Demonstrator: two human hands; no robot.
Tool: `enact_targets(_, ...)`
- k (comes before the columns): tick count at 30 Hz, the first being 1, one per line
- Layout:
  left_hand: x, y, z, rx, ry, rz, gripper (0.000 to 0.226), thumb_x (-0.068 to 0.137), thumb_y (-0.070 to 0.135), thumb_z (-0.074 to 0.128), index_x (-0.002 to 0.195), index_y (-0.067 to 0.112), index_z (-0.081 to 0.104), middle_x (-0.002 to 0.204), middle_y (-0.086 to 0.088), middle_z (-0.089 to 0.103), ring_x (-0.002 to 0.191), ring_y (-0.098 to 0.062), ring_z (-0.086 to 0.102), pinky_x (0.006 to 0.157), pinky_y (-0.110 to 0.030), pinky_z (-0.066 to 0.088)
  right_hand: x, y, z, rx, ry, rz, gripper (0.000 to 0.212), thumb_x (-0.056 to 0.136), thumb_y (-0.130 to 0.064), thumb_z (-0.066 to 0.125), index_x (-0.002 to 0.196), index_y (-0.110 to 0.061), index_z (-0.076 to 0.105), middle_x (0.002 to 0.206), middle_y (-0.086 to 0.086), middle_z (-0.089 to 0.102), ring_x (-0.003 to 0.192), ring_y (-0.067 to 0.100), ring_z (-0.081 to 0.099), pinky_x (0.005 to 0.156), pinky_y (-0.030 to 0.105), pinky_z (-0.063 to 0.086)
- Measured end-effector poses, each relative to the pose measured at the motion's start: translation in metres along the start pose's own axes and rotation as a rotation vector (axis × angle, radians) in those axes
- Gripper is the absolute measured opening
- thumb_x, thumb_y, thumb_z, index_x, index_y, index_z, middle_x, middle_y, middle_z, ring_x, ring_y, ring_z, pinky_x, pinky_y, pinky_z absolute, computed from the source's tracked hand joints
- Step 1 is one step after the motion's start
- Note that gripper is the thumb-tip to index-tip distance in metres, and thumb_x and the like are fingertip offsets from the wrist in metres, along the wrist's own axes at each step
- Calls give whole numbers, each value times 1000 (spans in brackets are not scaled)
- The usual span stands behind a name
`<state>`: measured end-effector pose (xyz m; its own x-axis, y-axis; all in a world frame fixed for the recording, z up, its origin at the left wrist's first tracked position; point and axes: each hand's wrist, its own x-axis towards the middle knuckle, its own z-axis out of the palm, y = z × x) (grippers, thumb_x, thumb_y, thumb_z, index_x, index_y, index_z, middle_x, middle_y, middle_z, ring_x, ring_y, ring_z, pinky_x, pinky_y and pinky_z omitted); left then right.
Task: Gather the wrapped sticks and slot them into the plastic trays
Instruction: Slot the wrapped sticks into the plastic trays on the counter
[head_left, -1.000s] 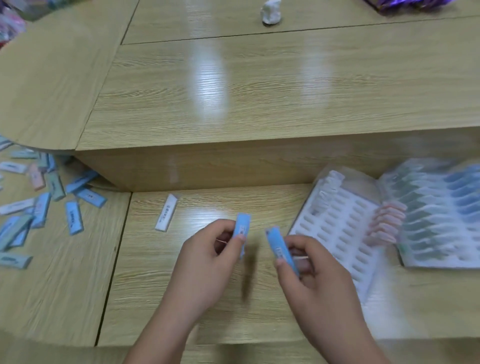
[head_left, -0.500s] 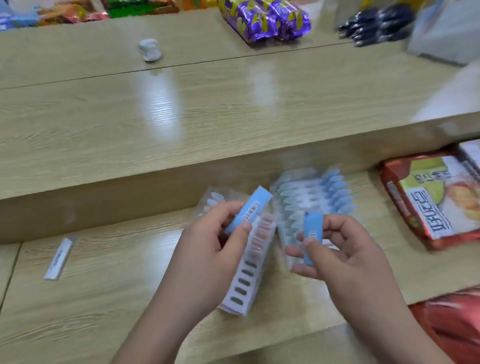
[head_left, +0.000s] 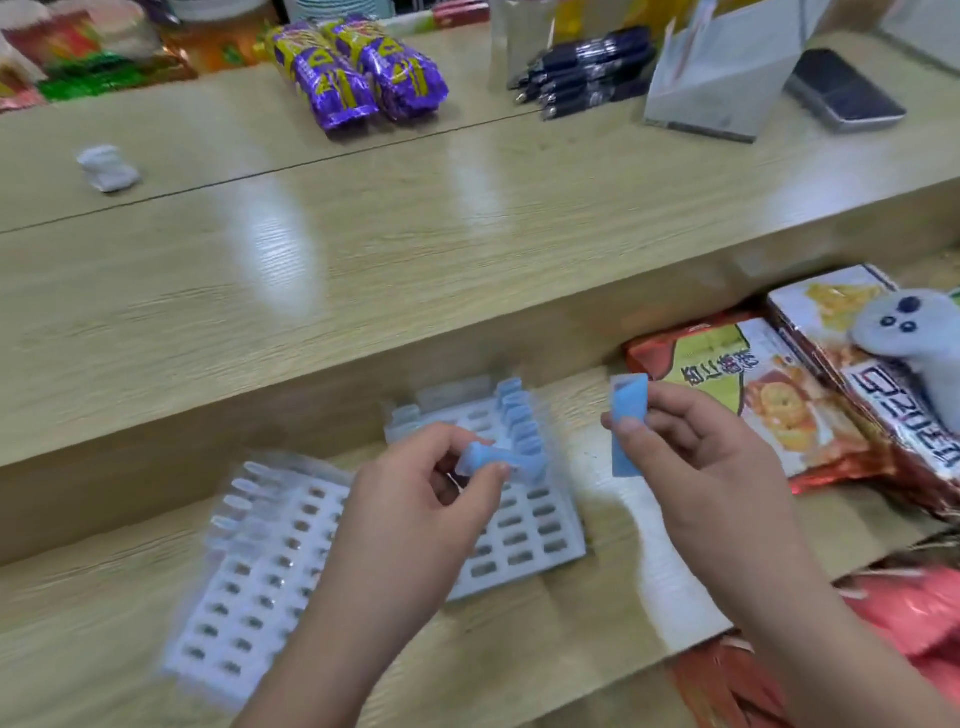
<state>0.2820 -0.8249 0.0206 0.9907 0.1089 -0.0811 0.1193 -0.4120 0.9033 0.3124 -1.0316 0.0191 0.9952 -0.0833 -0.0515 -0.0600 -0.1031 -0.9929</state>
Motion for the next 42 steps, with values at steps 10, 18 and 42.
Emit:
enact_targets(10,-4,-9,21,279,33,-8,4,82,38,75,82,37,71,73,25,60,63,1,55,55,-15,39,-2,36,10,-92,-217,-5,34,87,-7,72,91,-40,66,90,-15,75,84,4,72,68,10,52)
enact_targets(18,5,-7,34,601,32,53,13,90,49,62,92,39,69,82,20,63,71,-1,56,59,-30,51,-6,46,4,-235,-230,-90,34,85,-7,73,93,-39,67,89,-18,73,84,0,70,71,7,50)
enact_targets(42,16,-7,38,828,-41,196,16,96,39,53,94,32,68,90,12,67,80,-11,64,62,-30,50,-10,67,11,-902,-213,-336,21,74,-26,84,92,-28,73,82,-15,46,82,7,41,58,15,35)
